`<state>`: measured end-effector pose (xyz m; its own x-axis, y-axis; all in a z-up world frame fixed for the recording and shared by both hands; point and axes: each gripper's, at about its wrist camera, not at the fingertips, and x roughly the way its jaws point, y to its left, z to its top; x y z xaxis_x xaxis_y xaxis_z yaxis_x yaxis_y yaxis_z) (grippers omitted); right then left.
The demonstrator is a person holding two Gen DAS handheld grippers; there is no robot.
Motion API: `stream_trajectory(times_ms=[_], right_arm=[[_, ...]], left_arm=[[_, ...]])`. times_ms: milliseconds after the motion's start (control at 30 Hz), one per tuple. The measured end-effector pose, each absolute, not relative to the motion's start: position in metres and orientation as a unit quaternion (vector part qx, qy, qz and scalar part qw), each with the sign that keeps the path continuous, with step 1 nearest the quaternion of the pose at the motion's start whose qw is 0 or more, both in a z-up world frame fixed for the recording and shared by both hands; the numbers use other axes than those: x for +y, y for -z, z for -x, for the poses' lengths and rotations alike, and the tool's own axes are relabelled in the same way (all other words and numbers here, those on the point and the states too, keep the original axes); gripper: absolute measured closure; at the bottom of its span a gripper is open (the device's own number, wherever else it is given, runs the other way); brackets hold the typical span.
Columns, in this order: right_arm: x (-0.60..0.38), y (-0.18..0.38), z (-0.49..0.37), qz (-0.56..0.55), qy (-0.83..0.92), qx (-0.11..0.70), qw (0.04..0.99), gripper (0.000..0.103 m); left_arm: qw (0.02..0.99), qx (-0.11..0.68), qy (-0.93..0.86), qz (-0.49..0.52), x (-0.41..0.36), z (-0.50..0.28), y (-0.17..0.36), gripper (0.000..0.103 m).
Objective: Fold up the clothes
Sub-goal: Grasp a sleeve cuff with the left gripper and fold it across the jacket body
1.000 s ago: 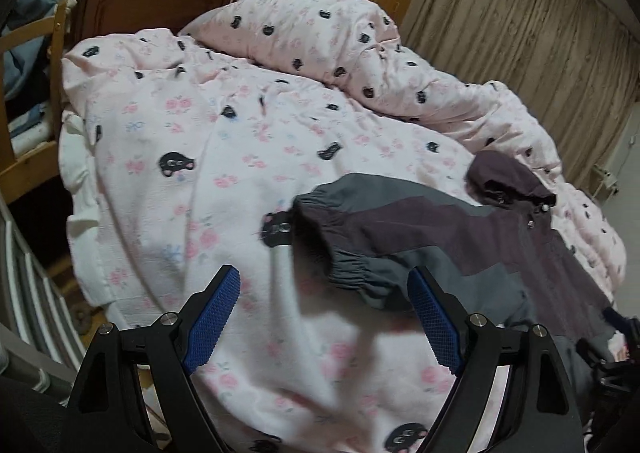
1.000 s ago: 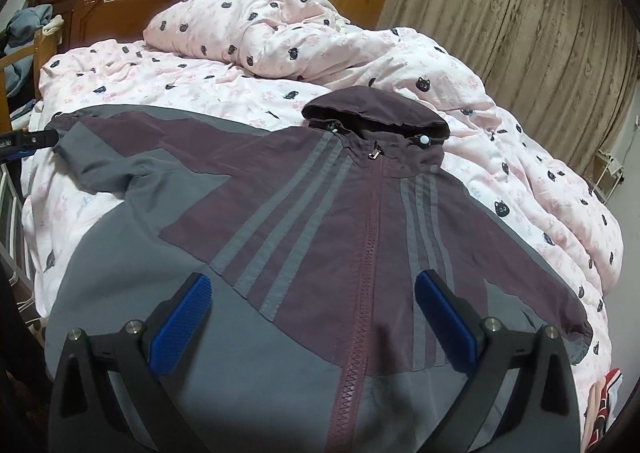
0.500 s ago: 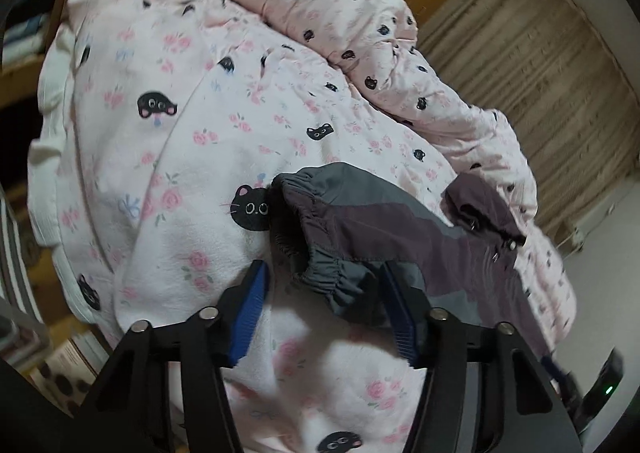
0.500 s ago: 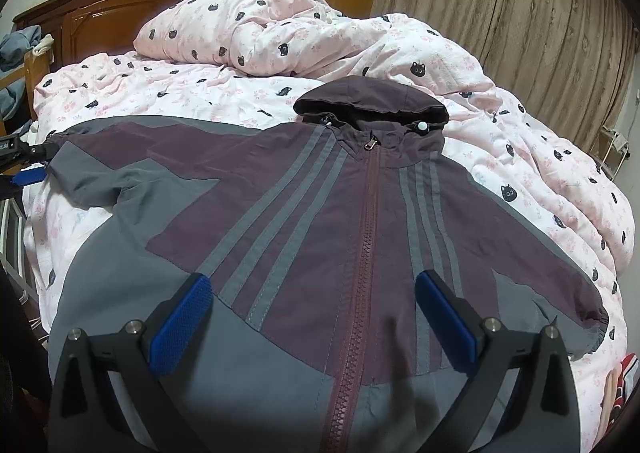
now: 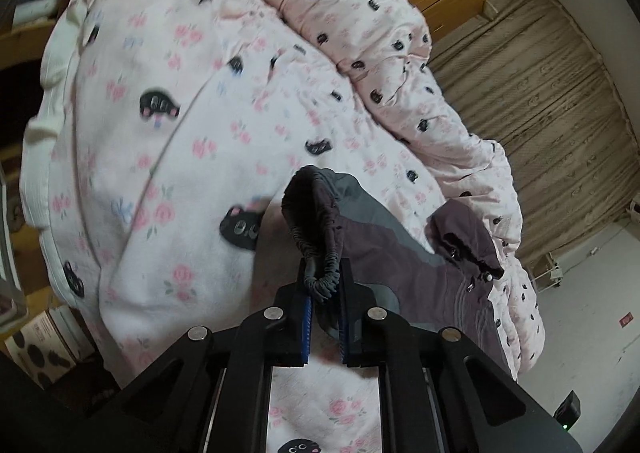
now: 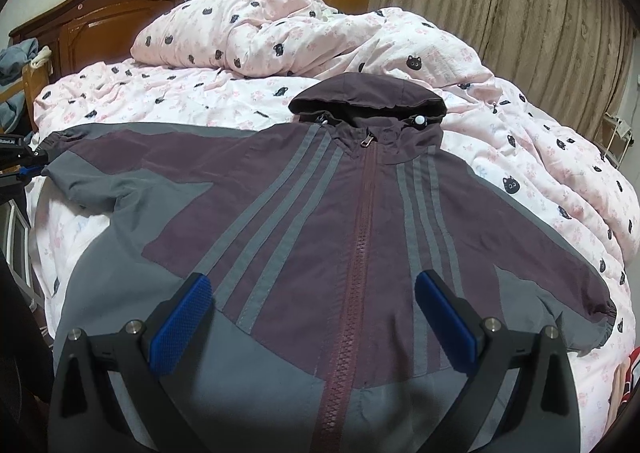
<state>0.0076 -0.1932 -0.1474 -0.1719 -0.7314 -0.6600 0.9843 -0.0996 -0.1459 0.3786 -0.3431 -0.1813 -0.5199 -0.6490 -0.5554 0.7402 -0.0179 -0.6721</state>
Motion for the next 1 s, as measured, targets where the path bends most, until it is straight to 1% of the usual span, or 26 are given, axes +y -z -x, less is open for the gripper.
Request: stream_trajectory(times_ms=[267, 467, 533, 767, 1000], right_arm=[[-0.191, 0.131, 0.026, -0.266, 0.717, 0.224, 0.604, 0.0], [-0.188, 0.12, 0.06, -0.314, 0.72, 0.162, 0.598, 0.0], [-0.188, 0.118, 0.065, -0.32, 0.721, 0.157, 0.594, 0.0], [-0.184, 0.109, 0.076, -0.315, 0.731, 0.151, 0.586, 0.0], [-0.174, 0.095, 0.106, -0.306, 0.768, 0.145, 0.543, 0.0]], left_arm=[[0.529, 0.402, 0.741, -0.096, -0.338, -0.35, 0.13, 0.095], [0.524, 0.351, 0.765, -0.129, -0.34, -0.309, 0.093, 0.095], [0.515, 0.334, 0.775, -0.151, -0.343, -0.284, 0.082, 0.095], [0.465, 0.299, 0.815, -0.175, -0.338, -0.198, 0.054, 0.095], [0.419, 0.291, 0.837, -0.199, -0.33, -0.122, 0.054, 0.095]])
